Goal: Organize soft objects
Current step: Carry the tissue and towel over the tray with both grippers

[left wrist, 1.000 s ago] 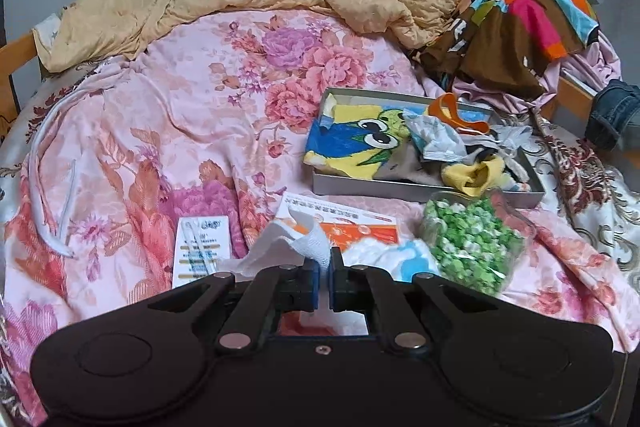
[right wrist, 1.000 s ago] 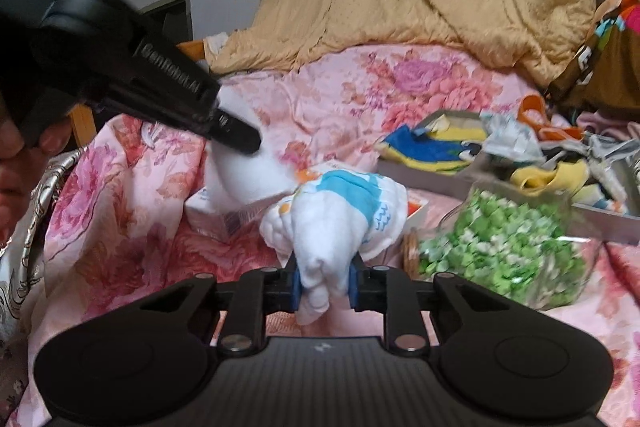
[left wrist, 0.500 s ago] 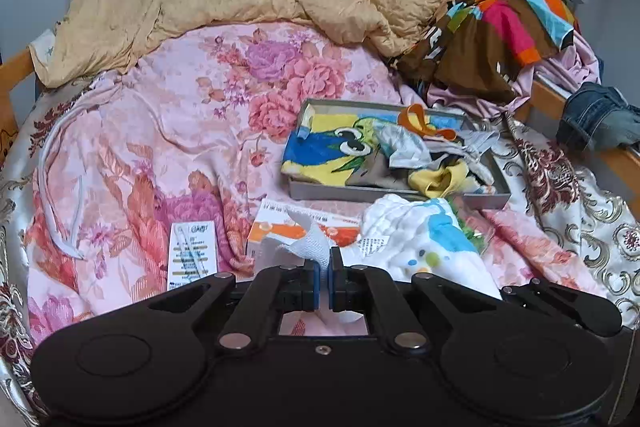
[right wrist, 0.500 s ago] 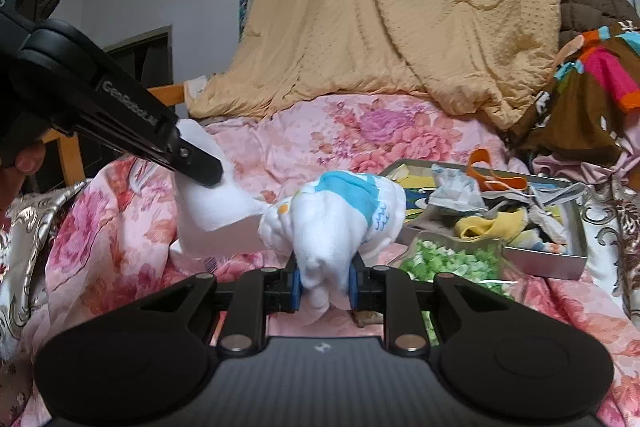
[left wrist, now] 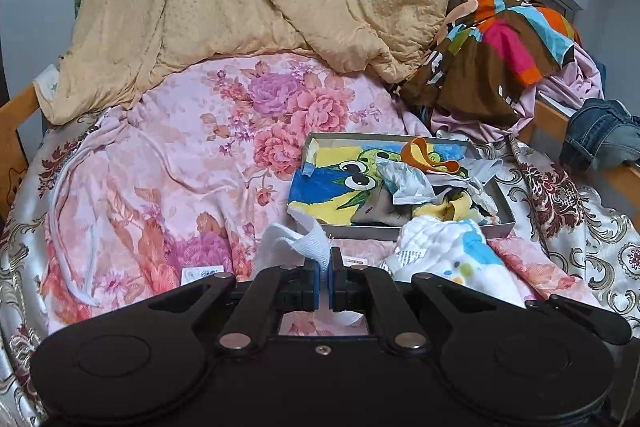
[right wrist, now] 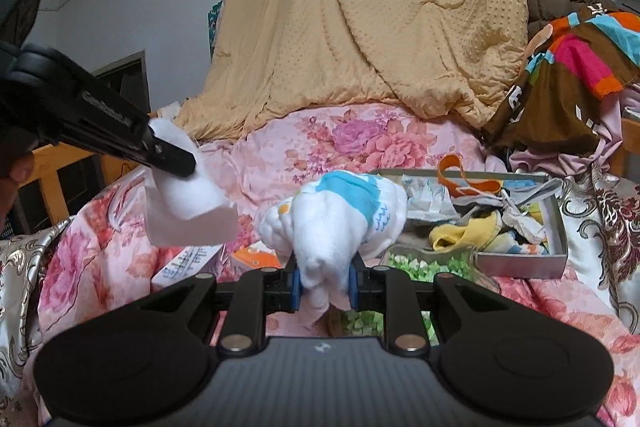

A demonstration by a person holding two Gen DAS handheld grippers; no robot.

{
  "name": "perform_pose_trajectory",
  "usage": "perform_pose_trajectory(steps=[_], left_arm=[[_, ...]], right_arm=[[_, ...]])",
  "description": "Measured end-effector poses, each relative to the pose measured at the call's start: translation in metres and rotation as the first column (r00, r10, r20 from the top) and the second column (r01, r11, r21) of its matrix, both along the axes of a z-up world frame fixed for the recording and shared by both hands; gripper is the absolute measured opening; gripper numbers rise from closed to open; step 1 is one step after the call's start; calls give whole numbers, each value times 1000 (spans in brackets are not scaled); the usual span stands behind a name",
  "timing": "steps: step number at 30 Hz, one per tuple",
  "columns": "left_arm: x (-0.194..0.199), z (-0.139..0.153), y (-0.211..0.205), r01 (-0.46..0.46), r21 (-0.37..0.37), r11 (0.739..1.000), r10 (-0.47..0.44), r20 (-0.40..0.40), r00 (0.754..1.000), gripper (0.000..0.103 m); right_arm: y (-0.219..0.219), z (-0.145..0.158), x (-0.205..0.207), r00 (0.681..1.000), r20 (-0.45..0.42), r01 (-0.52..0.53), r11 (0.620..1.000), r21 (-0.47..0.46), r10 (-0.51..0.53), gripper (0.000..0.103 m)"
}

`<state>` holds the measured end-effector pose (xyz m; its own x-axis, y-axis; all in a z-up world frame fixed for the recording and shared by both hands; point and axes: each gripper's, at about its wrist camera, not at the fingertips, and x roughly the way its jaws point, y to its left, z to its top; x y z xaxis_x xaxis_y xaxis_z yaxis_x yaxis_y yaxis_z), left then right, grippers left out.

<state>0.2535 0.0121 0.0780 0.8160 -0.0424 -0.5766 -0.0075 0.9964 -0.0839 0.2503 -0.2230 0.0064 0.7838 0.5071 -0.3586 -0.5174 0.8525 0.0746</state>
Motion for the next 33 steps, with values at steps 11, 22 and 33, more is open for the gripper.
perform_pose_trajectory(steps=[11,22,33], left_arm=[[60,-6,-12,75,-37,996,-74,42,996,3],[161,-21,-43,85,-120,989,-68,141,988,5],[243,-70,-60,28,-149,989,-12,108,994,6]], right_arm=[[-2,10,41,997,77,17,999,-45,-13,24],[-30,5,155,991,64,113,992,48,-116,25],[-43,-23,226,987,17,157,984,79,-159,28]])
